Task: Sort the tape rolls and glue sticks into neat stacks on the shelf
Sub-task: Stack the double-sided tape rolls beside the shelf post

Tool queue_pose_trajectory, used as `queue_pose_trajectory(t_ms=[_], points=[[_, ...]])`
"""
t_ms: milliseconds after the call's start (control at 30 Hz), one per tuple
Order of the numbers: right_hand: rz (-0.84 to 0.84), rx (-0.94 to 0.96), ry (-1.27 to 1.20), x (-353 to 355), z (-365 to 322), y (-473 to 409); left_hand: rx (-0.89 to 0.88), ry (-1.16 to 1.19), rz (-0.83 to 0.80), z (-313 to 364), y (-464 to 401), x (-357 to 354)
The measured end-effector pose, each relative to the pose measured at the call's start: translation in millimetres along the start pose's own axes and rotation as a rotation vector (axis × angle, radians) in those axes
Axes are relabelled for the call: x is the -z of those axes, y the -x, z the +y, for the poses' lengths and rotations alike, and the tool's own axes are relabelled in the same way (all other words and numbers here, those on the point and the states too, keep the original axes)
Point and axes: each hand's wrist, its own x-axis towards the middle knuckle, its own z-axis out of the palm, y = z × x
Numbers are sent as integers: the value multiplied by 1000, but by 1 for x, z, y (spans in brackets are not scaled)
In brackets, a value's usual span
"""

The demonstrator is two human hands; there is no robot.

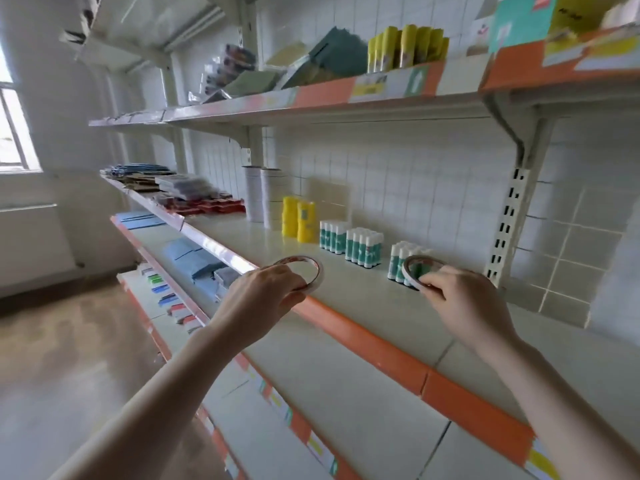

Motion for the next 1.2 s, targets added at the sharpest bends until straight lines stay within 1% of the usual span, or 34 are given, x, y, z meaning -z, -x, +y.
queue_pose_trajectory(t_ms=[267, 400, 500, 600, 733, 833, 1000, 1067, 1200], points=[[3, 33, -67, -125, -54, -146, 30, -13, -30, -159, -51, -21], [-16, 51, -91, -172, -88, -197, 41, 5, -23, -228, -70, -31], [-37, 24, -103, -204, -108, -229, 37, 34, -19, -283, -85, -44], [-25, -8, -70, -239, -130, -258, 0, 45, -17, -344, -102, -56], [35, -54, 9, -283, -162, -296, -75, 76, 1, -423, -125, -67], [46, -122, 60, -309, -188, -326, -132, 99, -23, -476, -146, -71], [37, -189, 110, -338, -221, -373, -200, 143, 2, -546, -183, -78], [38, -199, 131, -346, -227, -388, -228, 177, 18, -566, -196, -83], [66, -202, 158, -364, -226, -420, -222, 218, 24, -596, -226, -100]])
